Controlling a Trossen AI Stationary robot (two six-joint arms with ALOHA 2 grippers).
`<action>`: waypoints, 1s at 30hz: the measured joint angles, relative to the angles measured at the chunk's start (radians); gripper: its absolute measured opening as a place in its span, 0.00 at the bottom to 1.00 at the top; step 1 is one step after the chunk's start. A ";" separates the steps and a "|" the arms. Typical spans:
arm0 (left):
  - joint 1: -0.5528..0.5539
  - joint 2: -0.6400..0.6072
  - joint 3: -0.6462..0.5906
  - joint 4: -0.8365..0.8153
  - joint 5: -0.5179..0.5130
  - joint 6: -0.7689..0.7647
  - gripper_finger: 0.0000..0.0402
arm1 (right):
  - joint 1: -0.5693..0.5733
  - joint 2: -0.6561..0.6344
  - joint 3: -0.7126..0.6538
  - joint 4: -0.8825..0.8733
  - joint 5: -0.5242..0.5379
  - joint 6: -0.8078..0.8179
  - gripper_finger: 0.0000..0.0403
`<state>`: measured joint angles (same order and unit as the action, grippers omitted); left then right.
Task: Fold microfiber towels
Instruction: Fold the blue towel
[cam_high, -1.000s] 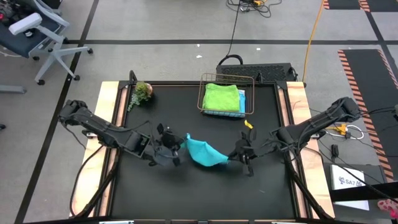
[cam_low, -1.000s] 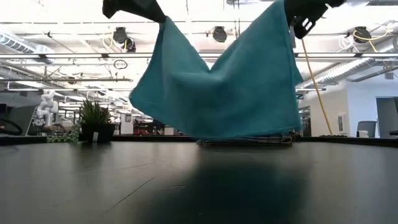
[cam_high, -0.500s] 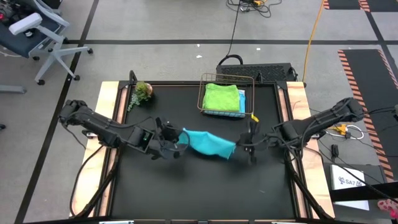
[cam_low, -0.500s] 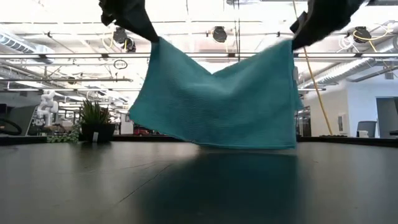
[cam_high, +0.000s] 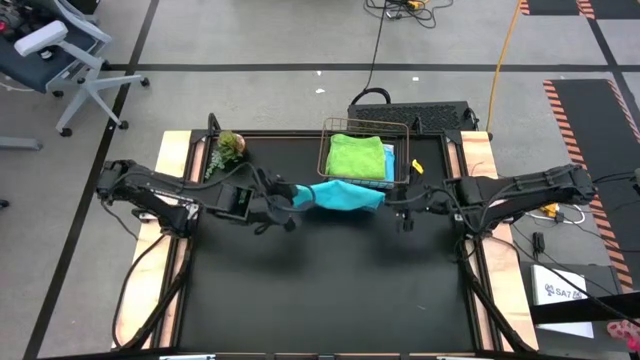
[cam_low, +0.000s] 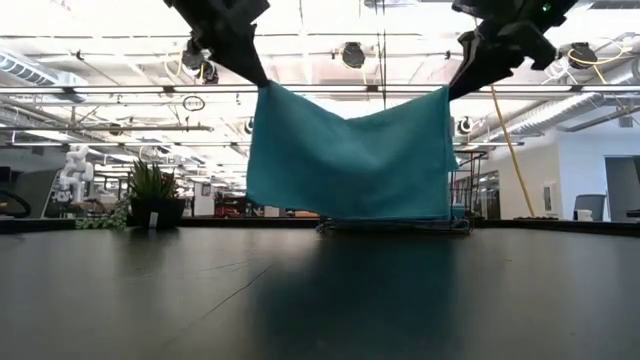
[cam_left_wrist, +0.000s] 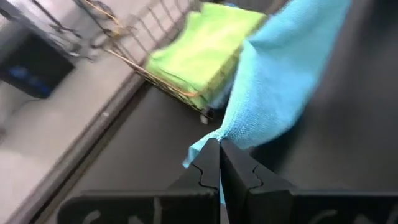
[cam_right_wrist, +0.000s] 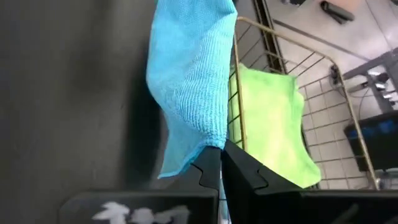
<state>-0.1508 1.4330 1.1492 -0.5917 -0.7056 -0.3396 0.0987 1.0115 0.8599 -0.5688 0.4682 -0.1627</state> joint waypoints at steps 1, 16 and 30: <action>0.004 0.000 0.000 -0.002 0.024 -0.003 0.00 | -0.004 0.000 0.000 -0.008 -0.013 0.003 0.00; -0.186 0.087 -0.196 0.148 0.227 -0.323 0.00 | 0.167 0.003 -0.178 0.039 -0.320 0.435 0.00; -0.334 0.301 -0.243 0.491 0.331 -0.525 0.06 | 0.370 0.003 -0.370 0.379 -0.369 0.852 0.02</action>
<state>-0.4845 1.7337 0.9057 -0.1007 -0.3742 -0.8650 0.4687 1.0145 0.4900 -0.1901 0.0990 0.6889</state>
